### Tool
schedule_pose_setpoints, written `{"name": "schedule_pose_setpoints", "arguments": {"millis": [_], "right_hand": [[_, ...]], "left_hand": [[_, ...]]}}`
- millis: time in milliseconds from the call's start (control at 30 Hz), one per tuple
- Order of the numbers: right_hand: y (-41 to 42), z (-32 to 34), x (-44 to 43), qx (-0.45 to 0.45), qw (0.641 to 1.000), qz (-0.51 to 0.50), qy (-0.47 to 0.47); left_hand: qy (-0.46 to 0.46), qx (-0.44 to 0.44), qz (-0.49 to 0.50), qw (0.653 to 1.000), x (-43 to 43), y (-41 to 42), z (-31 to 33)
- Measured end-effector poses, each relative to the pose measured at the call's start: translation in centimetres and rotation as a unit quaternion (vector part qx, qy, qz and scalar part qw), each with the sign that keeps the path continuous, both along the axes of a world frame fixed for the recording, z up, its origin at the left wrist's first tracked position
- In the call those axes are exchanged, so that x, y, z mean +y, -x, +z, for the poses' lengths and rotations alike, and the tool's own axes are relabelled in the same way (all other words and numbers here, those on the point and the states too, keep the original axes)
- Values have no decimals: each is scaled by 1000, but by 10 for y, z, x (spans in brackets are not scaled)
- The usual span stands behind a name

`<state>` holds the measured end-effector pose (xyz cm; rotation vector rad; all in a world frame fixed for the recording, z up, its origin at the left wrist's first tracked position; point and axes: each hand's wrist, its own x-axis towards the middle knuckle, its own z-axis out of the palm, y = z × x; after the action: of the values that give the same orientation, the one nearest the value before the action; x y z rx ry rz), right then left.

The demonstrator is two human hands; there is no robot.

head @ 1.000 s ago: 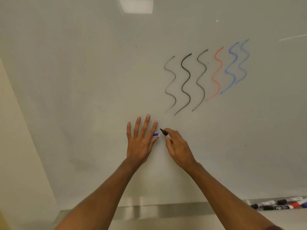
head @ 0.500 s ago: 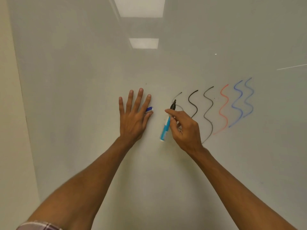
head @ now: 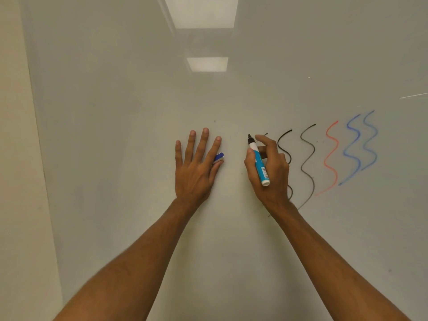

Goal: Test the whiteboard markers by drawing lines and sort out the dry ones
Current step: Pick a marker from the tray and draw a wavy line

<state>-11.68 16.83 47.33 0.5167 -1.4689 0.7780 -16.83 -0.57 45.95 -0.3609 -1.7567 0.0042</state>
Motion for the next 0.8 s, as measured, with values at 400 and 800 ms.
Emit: {"name": "schedule_pose_setpoints", "arguments": {"millis": [400,800], "right_hand": [[17,-30,-1,47,992,-62,-100],[12,-89,8,-2,993,-28,-117]], "left_hand": [[0,18,-4,1000,-1,1,-1],[-1,27,-10,1000,-1,4,-1]]}}
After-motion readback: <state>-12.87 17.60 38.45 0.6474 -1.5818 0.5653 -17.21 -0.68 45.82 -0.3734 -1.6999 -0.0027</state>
